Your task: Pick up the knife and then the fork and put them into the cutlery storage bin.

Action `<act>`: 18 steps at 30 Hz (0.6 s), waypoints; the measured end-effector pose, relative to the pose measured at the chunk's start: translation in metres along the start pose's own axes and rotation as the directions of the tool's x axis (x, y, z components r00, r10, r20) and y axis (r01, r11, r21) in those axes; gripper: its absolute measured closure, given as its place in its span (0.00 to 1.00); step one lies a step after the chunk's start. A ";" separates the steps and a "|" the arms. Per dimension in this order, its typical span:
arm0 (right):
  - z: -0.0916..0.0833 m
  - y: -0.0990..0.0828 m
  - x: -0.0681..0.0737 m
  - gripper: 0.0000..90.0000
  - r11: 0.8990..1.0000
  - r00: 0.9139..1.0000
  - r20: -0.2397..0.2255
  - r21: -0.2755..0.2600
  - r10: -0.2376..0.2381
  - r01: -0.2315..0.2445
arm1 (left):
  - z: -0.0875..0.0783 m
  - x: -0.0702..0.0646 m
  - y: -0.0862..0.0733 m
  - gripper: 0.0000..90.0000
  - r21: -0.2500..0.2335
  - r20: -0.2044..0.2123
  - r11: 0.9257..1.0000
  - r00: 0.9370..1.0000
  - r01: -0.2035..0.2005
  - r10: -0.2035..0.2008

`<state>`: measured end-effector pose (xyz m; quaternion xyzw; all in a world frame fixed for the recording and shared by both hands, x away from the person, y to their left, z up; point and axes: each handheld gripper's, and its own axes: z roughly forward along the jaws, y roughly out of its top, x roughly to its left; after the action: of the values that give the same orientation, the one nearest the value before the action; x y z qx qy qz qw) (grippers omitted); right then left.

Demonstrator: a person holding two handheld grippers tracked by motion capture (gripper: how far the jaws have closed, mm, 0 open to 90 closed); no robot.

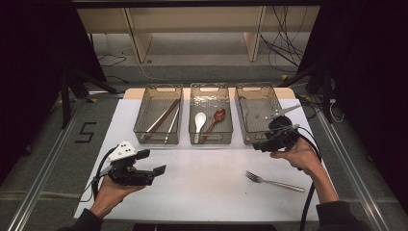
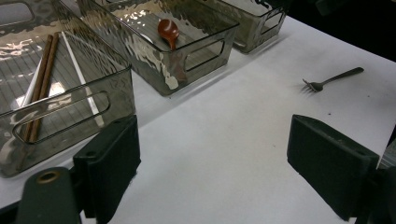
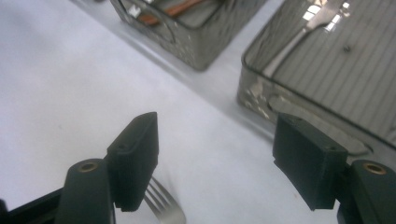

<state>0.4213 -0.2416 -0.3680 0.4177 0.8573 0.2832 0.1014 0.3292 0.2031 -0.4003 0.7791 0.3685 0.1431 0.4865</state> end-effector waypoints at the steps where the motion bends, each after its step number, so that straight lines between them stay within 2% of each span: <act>1: 0.000 -0.004 0.000 0.36 1.000 1.000 -0.006 -0.004 0.006 -0.006 | 0.000 0.000 0.000 0.18 -0.002 0.001 1.000 1.000 0.000 0.000; 3: -0.001 -0.009 0.001 0.36 1.000 1.000 -0.018 0.008 0.000 0.000 | 0.000 0.000 0.000 0.18 -0.003 0.002 1.000 1.000 0.001 -0.001; 10: 0.000 -0.025 0.006 0.36 0.997 0.999 0.000 0.064 -0.038 0.038 | 0.001 -0.001 -0.001 0.18 -0.002 0.004 1.000 1.000 -0.009 0.009; 18: 0.003 -0.046 0.004 0.36 0.991 0.999 -0.002 0.130 -0.041 0.041 | 0.002 -0.002 0.000 0.18 -0.003 0.007 1.000 1.000 -0.011 0.011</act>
<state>0.3899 -0.2598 -0.3962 0.4058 0.8824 0.2243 0.0802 0.3285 0.2003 -0.4010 0.7810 0.3622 0.1436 0.4881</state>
